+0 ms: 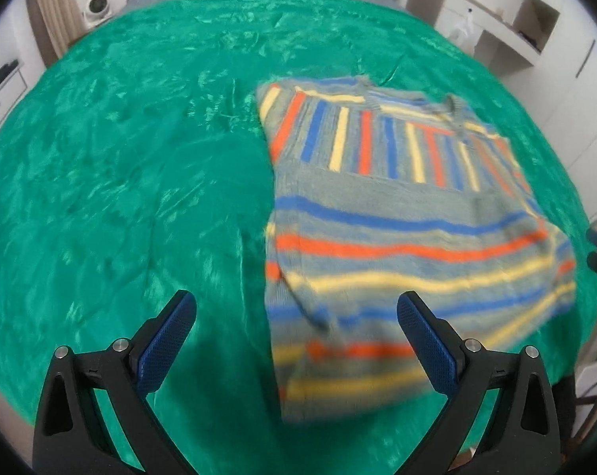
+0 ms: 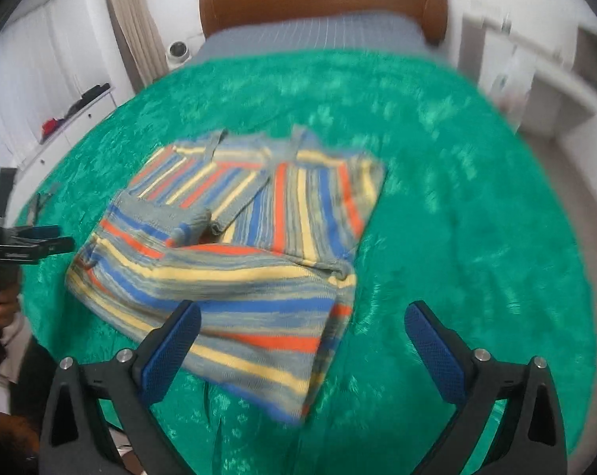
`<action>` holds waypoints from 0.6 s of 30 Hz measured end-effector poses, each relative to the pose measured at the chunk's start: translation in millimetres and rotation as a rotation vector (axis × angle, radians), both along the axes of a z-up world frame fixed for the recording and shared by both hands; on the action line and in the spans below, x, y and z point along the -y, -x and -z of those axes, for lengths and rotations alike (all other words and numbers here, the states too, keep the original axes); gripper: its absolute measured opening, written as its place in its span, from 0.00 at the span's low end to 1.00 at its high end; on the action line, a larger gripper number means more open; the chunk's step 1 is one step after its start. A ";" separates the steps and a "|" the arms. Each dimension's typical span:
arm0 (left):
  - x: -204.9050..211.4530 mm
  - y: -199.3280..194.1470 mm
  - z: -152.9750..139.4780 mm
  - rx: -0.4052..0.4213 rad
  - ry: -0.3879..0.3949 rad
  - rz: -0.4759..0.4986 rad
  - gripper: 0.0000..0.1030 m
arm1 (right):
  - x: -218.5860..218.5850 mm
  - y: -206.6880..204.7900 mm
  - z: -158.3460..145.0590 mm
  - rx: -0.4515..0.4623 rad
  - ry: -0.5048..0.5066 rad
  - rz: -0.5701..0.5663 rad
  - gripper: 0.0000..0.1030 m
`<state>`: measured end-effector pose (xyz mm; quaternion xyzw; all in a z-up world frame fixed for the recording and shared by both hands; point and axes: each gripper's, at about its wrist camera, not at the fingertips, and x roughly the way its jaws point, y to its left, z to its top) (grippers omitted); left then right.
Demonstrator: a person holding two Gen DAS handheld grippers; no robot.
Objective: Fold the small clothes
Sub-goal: 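Move both grippers down toward the hem of the striped sweater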
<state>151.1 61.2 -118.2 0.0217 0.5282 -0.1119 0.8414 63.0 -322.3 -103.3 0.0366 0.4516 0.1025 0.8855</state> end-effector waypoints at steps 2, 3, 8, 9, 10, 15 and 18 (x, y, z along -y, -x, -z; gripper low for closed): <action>6.7 -9.0 8.0 -0.013 -0.006 0.015 0.86 | -0.5 -18.8 14.7 -0.078 -0.075 -0.055 0.84; 13.3 -13.0 13.7 -0.025 -0.027 0.023 0.77 | -2.2 -26.4 23.4 -0.124 -0.099 -0.074 0.72; 17.5 -7.6 17.9 -0.026 -0.013 0.047 0.05 | -14.9 -27.4 32.3 -0.155 -0.102 -0.119 0.08; 12.8 -0.2 11.4 -0.007 0.023 0.051 0.05 | -16.5 -22.5 26.9 -0.137 -0.105 -0.135 0.07; 6.7 9.6 2.5 0.020 0.055 0.062 0.04 | -19.1 -13.2 17.6 -0.109 -0.109 -0.159 0.07; -29.1 89.9 -50.7 0.160 0.178 0.212 0.04 | -31.2 64.9 -33.7 0.039 -0.050 -0.344 0.06; -42.6 135.9 -53.1 0.158 0.143 0.285 0.05 | -36.7 108.5 -36.0 0.044 -0.009 -0.441 0.06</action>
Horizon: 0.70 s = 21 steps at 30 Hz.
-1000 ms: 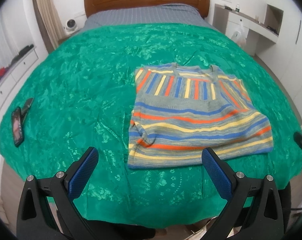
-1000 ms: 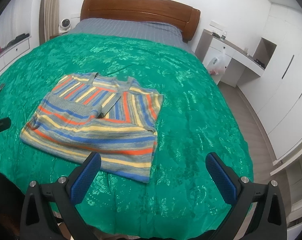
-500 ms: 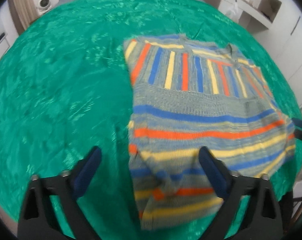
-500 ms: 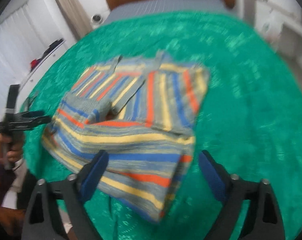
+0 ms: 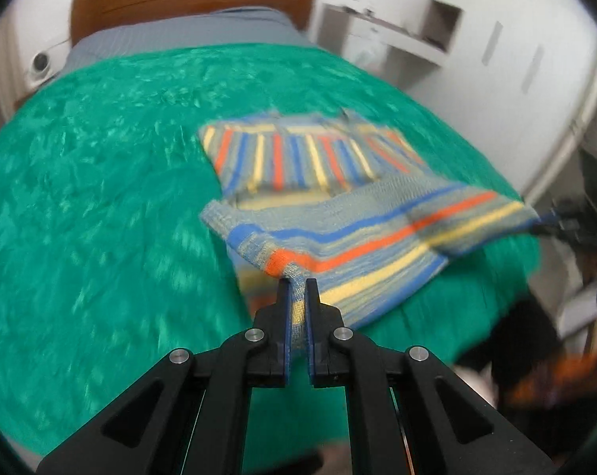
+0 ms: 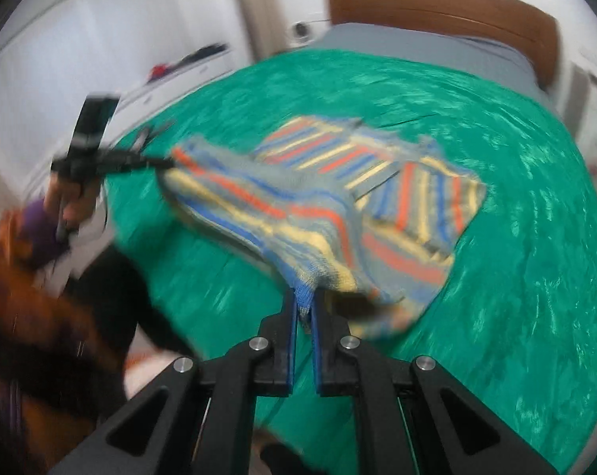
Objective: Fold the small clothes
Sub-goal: 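Move both grippers down toward the hem of the striped sweater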
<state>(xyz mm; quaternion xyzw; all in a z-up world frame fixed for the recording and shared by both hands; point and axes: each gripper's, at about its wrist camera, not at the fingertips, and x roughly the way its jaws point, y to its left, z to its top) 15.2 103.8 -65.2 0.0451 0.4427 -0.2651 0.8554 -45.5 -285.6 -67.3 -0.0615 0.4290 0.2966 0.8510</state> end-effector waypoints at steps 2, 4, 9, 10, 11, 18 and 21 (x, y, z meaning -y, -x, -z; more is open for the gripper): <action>-10.0 24.5 13.0 -0.054 -0.056 0.019 0.07 | -3.2 26.2 17.6 -0.025 0.084 -0.044 0.07; -18.1 37.2 30.4 -0.108 -0.126 0.010 0.08 | 0.2 41.7 42.7 -0.083 0.151 -0.047 0.07; -47.2 51.4 40.3 -0.169 -0.171 -0.070 0.09 | 33.2 56.0 85.2 -0.228 0.241 0.014 0.09; -47.7 47.4 37.9 -0.162 -0.163 -0.087 0.15 | 39.4 56.0 86.3 -0.237 0.248 0.030 0.10; -49.9 44.4 33.5 -0.148 -0.144 -0.113 0.24 | 43.6 54.4 84.2 -0.233 0.247 0.045 0.16; -9.5 -59.8 22.2 -0.008 -0.122 -0.191 0.54 | 37.4 -31.4 46.4 -0.075 0.151 0.179 0.43; 31.3 -112.5 18.1 0.011 -0.108 -0.129 0.62 | 20.1 -95.6 38.3 -0.016 0.144 0.207 0.49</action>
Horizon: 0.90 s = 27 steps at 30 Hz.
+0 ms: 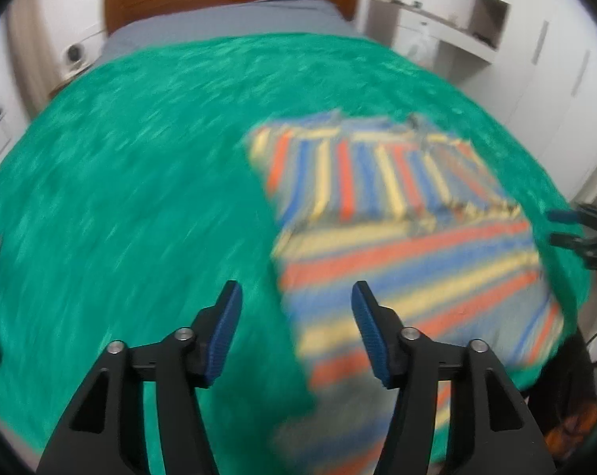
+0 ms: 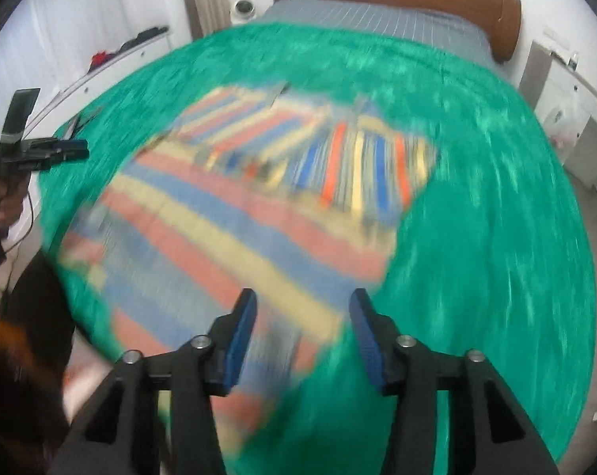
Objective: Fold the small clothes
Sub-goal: 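Move both grippers down toward the hem of the striped sweater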
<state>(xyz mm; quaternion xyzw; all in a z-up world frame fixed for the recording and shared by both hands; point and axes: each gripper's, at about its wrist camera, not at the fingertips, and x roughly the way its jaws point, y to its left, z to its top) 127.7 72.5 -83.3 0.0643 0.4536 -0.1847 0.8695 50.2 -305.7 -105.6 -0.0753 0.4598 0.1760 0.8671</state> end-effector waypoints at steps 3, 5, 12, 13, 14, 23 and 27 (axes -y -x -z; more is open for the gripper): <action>60.1 -33.0 7.3 -0.006 -0.070 0.154 0.74 | -37.0 -57.6 11.9 -0.021 0.035 -0.080 0.56; 97.5 -42.5 20.9 -0.002 -0.152 0.265 0.77 | -64.2 -90.8 33.4 -0.082 0.095 -0.169 0.56; 124.8 -86.6 65.1 -0.098 -0.169 0.271 0.18 | -63.9 -134.8 42.1 -0.098 0.020 -0.097 0.12; 119.4 -94.8 59.2 -0.122 -0.108 0.242 0.06 | -54.2 -137.5 34.1 -0.079 -0.002 -0.062 0.12; 109.1 -98.9 50.8 -0.119 -0.058 0.212 0.05 | -41.2 -138.6 25.7 -0.060 -0.008 -0.025 0.10; -48.5 -126.9 7.2 -0.043 -0.031 -0.175 0.03 | 140.6 -120.8 -6.1 -0.027 0.019 0.419 0.02; -105.8 -134.0 26.8 -0.123 -0.165 -0.355 0.11 | 162.3 -111.0 3.2 -0.068 0.119 0.476 0.06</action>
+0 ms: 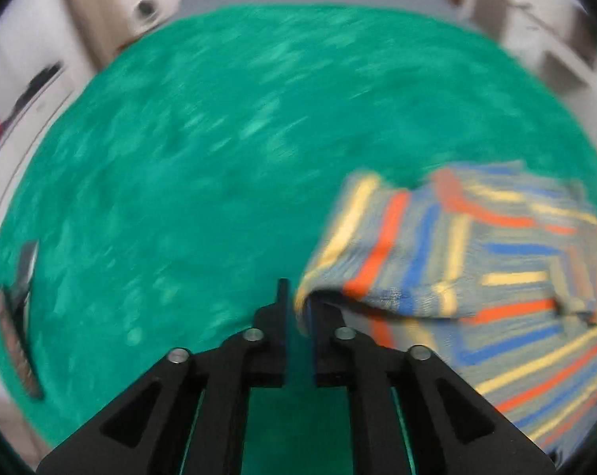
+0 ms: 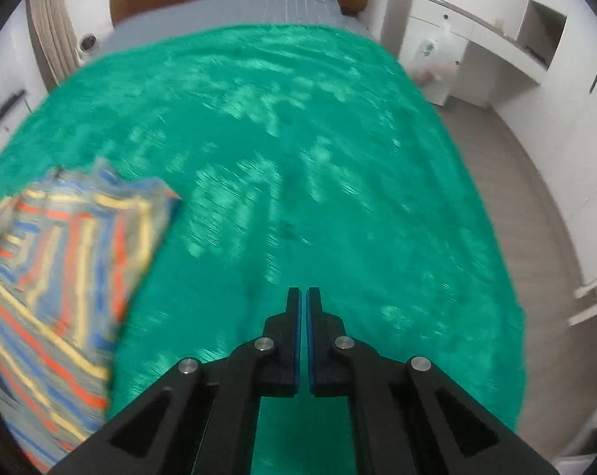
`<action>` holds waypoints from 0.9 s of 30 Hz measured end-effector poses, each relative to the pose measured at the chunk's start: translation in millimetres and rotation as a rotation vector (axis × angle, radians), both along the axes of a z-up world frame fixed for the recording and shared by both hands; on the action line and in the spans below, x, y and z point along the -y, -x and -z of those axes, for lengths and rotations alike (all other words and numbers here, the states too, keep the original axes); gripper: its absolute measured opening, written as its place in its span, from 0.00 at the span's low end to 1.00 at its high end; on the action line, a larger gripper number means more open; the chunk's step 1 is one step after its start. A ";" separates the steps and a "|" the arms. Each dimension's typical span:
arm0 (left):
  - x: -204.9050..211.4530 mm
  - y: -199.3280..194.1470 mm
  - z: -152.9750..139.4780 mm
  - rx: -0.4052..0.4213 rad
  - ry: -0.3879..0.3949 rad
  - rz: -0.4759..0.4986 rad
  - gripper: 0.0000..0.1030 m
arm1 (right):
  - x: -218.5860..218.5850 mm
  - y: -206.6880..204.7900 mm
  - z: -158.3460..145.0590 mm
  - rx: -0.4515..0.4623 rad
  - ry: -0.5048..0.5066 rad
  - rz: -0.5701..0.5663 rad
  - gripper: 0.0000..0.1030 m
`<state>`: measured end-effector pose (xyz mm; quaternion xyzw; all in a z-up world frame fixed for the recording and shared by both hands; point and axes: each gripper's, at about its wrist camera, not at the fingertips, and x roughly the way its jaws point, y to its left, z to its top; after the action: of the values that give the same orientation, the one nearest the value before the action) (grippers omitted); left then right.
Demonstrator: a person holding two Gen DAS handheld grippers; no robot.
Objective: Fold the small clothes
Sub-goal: 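Move both grippers down toward the hem of the striped sweater, then close the left gripper on the sweater hem while the right gripper grasps the hem too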
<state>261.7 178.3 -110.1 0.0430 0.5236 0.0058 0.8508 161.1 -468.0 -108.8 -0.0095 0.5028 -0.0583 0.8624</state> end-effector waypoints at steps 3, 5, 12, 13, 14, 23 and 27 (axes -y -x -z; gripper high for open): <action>-10.8 5.4 1.6 -0.011 -0.010 -0.039 0.24 | -29.5 -2.0 -2.1 -0.008 -0.023 -0.079 0.28; -5.2 12.8 -2.7 0.008 -0.024 -0.040 0.32 | -78.6 -4.8 -6.1 0.013 -0.062 -0.212 0.56; -19.9 24.2 -13.8 0.007 -0.004 -0.124 0.55 | -264.3 -4.1 15.6 0.010 -0.130 -0.677 0.63; -28.8 25.9 -15.6 0.007 0.011 -0.146 0.60 | -279.3 -9.9 23.4 0.014 -0.100 -0.685 0.62; -37.4 28.3 -17.9 0.009 0.021 -0.161 0.65 | -286.4 -14.3 30.1 0.007 -0.083 -0.674 0.55; -84.0 53.3 -32.3 0.059 -0.107 -0.181 0.74 | -105.8 -19.2 -5.7 0.069 -0.186 -0.198 0.06; -82.1 39.5 -30.1 0.077 -0.069 -0.179 0.74 | -0.2 14.9 8.6 -0.064 0.003 0.053 0.10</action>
<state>222.2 260.4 -80.0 0.0250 0.4917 0.1012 0.8645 146.3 -467.8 -117.4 0.0006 0.5301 -0.0817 0.8440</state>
